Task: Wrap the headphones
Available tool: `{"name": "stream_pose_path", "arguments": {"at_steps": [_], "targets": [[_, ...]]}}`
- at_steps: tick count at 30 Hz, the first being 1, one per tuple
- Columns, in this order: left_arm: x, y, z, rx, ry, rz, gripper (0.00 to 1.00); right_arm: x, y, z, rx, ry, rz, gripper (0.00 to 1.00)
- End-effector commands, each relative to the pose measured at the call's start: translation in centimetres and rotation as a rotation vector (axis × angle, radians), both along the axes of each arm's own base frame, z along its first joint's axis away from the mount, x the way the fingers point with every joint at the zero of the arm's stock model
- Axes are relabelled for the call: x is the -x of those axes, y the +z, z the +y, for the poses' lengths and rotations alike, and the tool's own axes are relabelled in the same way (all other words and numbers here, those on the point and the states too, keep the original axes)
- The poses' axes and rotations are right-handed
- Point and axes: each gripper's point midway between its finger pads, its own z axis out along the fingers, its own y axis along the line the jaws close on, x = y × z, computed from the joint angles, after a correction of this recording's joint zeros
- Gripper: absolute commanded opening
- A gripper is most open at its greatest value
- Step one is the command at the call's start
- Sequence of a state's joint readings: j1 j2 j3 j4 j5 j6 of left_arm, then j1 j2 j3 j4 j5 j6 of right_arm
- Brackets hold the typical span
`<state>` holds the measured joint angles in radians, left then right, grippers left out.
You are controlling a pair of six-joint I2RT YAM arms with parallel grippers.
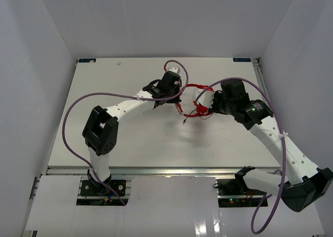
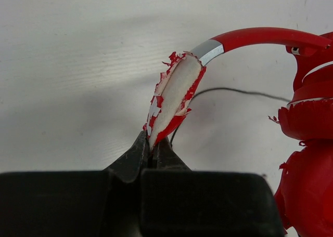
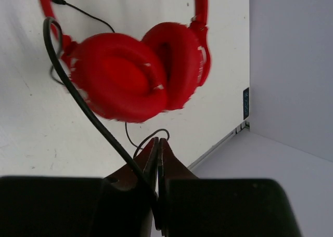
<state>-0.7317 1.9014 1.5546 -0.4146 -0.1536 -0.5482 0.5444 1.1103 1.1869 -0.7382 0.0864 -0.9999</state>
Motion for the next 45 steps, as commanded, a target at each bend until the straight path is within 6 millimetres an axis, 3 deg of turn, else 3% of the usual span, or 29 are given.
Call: {"name": "stream_pose_path", "arguments": {"at_steps": [1,3,8,15,20,26,31,37,41,45], "targets": [[3.1,6.1,-1.4,0.099,-0.160,-0.112,0.00,-2.1,2.3,-0.7,0.038,-0.029,-0.085,0.08],[5.0,5.5,-1.1,0.112,-0.207,-0.095,0.00,-2.4,1.7,-0.6,0.010,-0.032,-0.065,0.08],[9.4,7.1,-2.0,0.191,-0.351,-0.096,0.00,-3.3,1.3,-0.6,-0.129,-0.083,0.020,0.08],[12.9,11.4,-1.7,0.346,-0.430,-0.163,0.00,-2.9,-2.3,0.1,-0.315,-0.112,0.230,0.08],[14.9,13.3,-1.1,0.413,-0.473,-0.182,0.00,-2.9,-2.9,-0.4,-0.483,-0.159,0.355,0.08],[15.8,15.2,-0.6,0.478,-0.469,-0.205,0.00,0.9,-3.3,3.2,-0.698,0.005,0.583,0.08],[16.1,17.4,-0.9,0.536,-0.465,-0.202,0.00,3.1,-1.6,5.7,-0.849,0.148,0.712,0.20],[15.8,21.4,-1.4,0.588,-0.452,-0.248,0.00,4.2,-1.6,6.9,-0.938,0.226,0.815,0.36],[14.9,24.1,-1.2,0.586,-0.409,-0.287,0.00,4.4,-1.8,7.4,-0.980,0.272,0.859,0.41],[13.9,26.8,-0.5,0.572,-0.351,-0.334,0.00,5.1,-3.8,7.4,-0.986,0.279,0.897,0.42]]}}
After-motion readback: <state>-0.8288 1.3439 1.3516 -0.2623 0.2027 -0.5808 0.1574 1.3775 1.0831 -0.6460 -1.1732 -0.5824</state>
